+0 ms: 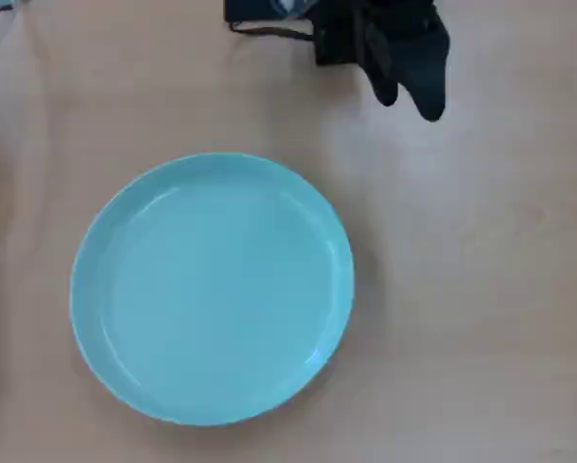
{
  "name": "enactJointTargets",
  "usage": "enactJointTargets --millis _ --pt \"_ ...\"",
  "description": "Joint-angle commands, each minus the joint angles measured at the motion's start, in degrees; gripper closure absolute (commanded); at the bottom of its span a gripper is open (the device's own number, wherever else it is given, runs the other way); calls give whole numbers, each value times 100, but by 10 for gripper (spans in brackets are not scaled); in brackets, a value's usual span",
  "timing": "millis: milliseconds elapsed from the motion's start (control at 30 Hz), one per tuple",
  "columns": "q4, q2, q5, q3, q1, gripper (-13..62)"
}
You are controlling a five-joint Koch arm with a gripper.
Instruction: Move the green bowl from right to left
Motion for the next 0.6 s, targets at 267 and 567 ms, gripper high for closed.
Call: enactJointTargets --millis 267,567 --pt "-158 229 70 -70 -79 -17" --pt "-167 229 132 -88 -62 -17"
